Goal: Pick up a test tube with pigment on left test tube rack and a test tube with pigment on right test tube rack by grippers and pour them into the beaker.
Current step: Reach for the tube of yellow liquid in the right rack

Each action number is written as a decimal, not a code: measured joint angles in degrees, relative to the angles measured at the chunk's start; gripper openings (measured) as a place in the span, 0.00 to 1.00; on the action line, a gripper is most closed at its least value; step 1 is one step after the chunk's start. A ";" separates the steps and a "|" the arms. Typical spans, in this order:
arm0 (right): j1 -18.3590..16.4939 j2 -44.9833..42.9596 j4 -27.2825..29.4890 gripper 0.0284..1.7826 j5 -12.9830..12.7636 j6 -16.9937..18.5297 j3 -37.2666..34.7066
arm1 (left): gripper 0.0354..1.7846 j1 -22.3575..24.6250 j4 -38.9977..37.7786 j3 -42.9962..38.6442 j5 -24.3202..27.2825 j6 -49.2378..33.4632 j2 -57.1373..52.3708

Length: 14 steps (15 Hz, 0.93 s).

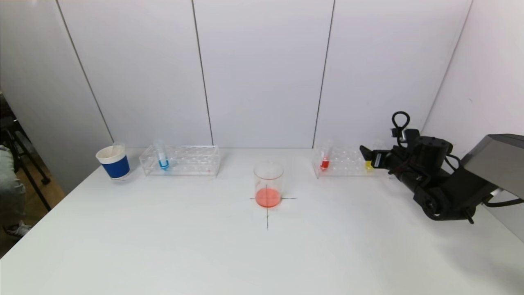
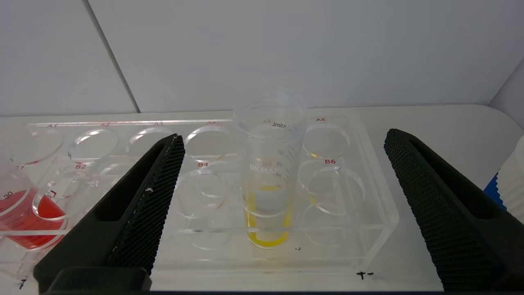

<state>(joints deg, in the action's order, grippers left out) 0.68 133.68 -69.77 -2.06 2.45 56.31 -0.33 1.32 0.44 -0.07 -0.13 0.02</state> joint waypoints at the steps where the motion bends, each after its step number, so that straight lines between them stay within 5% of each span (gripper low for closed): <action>1: 0.05 0.13 0.04 0.99 -0.02 -0.02 0.27 | 0.99 -0.02 0.00 0.00 0.00 -0.02 0.00; 14: 0.26 2.12 1.19 0.99 -0.11 -0.20 4.33 | 0.99 0.00 -0.02 0.00 0.00 0.00 0.05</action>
<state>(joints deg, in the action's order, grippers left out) 0.94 135.80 -68.57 -2.17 2.26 60.64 -0.33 1.29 0.44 -0.07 -0.13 0.07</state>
